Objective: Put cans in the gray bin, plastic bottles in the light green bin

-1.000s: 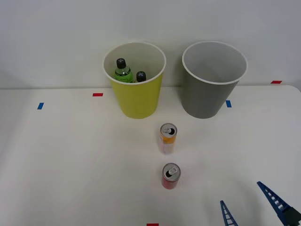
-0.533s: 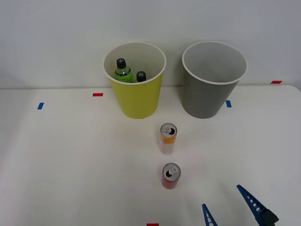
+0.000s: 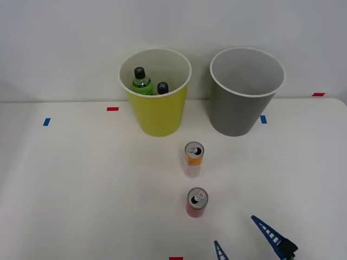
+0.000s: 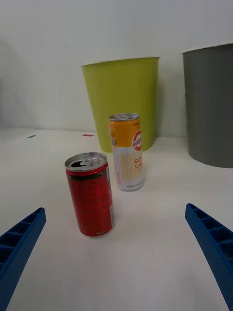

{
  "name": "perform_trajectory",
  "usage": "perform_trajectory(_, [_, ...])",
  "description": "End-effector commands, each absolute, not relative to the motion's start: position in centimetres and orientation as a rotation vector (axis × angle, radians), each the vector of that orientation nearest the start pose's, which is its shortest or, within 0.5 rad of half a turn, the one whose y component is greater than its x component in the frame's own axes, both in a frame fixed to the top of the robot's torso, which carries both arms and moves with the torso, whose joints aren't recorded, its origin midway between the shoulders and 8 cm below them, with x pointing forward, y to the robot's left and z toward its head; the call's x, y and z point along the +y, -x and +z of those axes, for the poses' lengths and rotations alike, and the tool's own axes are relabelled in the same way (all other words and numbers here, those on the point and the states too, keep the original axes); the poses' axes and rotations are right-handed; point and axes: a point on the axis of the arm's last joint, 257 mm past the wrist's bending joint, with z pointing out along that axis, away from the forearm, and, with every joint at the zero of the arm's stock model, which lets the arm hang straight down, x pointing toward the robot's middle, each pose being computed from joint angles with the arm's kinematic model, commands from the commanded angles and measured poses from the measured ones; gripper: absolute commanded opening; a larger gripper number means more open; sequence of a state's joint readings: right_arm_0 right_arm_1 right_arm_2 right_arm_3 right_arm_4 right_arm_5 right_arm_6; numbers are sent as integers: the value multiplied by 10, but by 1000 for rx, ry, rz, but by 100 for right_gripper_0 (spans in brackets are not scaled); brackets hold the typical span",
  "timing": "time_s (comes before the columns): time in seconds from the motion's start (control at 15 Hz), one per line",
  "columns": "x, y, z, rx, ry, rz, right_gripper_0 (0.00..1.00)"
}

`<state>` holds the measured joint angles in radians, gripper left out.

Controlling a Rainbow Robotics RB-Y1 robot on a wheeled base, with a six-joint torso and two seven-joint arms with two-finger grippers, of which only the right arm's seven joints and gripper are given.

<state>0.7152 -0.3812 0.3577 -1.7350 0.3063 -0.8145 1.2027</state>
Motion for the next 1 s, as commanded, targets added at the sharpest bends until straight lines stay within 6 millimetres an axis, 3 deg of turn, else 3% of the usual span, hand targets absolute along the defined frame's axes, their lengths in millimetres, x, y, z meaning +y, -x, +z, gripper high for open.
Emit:
perform_trajectory(0.07, [-115,-265,-270,1379,415,446,100])
perform_trajectory(0.6, [-82,-298,-288,1344,388,516,100])
perform_trajectory(1.0, [-59,-334,-284,1318,487,447,100])
